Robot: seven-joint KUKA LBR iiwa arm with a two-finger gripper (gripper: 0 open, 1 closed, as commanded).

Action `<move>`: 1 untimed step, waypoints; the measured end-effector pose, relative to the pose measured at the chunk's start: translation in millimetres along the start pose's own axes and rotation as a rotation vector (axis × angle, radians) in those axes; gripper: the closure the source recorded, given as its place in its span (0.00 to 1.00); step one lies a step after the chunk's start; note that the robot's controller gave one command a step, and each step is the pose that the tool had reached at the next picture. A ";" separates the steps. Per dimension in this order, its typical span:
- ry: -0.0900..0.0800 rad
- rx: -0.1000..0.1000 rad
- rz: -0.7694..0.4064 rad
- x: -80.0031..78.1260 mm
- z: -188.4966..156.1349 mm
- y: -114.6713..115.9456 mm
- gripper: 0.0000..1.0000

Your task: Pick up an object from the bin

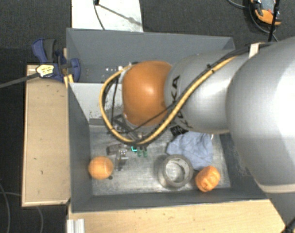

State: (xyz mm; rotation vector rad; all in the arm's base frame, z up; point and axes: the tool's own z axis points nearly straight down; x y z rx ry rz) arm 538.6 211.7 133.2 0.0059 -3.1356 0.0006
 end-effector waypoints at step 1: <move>-0.008 -0.002 0.005 -2.2 -4.5 -0.8 0.00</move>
Offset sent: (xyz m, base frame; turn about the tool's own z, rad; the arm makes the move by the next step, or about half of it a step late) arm 0.0044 0.0108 -0.0624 -0.2731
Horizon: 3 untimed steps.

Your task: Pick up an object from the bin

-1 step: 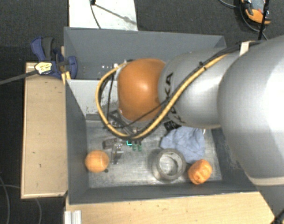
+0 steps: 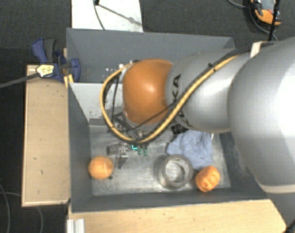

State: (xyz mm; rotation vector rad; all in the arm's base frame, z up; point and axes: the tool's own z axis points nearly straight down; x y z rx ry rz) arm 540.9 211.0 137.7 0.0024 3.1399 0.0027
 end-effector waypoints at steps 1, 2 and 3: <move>-0.003 0.001 -0.275 -4.6 63.6 11.4 1.00; -0.003 0.001 -0.273 -4.6 63.5 11.3 1.00; -0.002 0.000 -0.279 -2.7 62.6 8.2 1.00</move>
Offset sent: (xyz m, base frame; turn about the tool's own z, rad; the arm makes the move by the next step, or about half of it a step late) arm 0.0000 0.0000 0.0000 0.0000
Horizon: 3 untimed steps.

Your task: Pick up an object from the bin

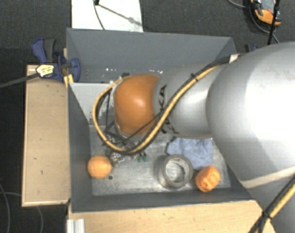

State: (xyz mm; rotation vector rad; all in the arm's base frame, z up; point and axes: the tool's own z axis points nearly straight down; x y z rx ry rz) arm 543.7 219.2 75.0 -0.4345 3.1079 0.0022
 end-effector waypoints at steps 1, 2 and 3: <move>-0.001 -0.002 0.000 -3.9 0.6 -0.7 1.00; -0.011 -0.003 -0.012 1.7 0.3 -1.6 1.00; -0.001 -0.001 -0.021 -6.9 3.8 -0.6 0.00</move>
Offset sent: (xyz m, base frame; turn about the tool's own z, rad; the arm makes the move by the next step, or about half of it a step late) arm -0.0077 -0.0056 -0.0050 -0.0230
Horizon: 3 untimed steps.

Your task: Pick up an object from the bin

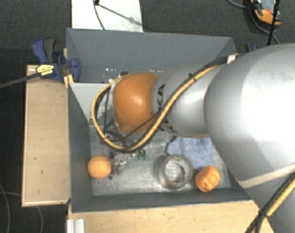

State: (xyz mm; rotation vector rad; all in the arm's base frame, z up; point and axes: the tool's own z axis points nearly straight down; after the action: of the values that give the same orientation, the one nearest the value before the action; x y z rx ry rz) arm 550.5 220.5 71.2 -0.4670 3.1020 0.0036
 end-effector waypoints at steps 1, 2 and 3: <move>-0.002 0.001 0.006 -0.7 -0.9 -0.8 1.00; -0.002 0.001 0.007 -0.7 -0.9 -0.7 1.00; -0.004 -0.002 0.010 -4.9 -0.9 -8.2 1.00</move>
Offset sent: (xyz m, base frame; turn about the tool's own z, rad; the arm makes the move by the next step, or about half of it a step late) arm 0.0000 0.0000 0.0000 0.0000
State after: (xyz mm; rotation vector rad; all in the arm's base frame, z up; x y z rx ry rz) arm 557.5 214.2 72.2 -0.4512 3.1004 0.0078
